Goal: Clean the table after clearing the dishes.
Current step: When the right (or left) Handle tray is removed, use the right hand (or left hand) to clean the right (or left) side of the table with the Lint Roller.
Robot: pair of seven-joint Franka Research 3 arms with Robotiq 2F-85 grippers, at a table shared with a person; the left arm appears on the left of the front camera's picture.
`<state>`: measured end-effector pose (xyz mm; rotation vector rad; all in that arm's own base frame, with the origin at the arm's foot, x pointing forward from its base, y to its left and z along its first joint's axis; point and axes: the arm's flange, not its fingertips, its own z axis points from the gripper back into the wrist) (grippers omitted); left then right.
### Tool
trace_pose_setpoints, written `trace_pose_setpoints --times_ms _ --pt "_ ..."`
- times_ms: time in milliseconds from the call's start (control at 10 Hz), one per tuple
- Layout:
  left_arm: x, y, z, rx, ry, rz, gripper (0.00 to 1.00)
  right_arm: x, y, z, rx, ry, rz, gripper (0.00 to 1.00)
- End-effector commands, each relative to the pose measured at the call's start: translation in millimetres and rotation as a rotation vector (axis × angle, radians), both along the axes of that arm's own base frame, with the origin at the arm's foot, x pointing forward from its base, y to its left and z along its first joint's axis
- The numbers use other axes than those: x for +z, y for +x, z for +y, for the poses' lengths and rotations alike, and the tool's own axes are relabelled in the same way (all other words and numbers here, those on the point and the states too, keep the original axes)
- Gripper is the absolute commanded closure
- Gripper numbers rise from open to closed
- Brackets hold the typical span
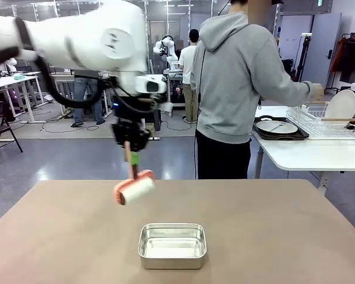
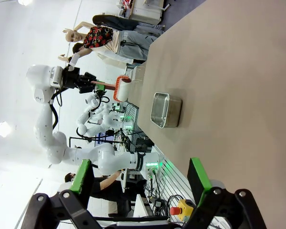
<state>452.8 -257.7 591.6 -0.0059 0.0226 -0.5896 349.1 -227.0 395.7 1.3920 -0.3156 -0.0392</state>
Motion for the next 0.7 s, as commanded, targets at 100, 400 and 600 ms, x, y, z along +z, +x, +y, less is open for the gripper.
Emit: trace_pose_setpoints --times_ms 100,400,600 --pt "-34.9 -30.5 89.9 0.634 -0.169 -0.1 0.98 2.5 -1.1 1.1 0.002 -0.001 -0.007 0.0" --pt "-70.7 -25.8 120.8 0.595 -0.297 -0.14 0.98 2.5 -1.1 1.1 0.002 -0.001 -0.007 0.0" --pt "-42.6 -17.5 127.9 0.609 -0.208 -0.023 0.98 2.5 -1.1 1.1 0.002 -0.001 -0.007 0.0"
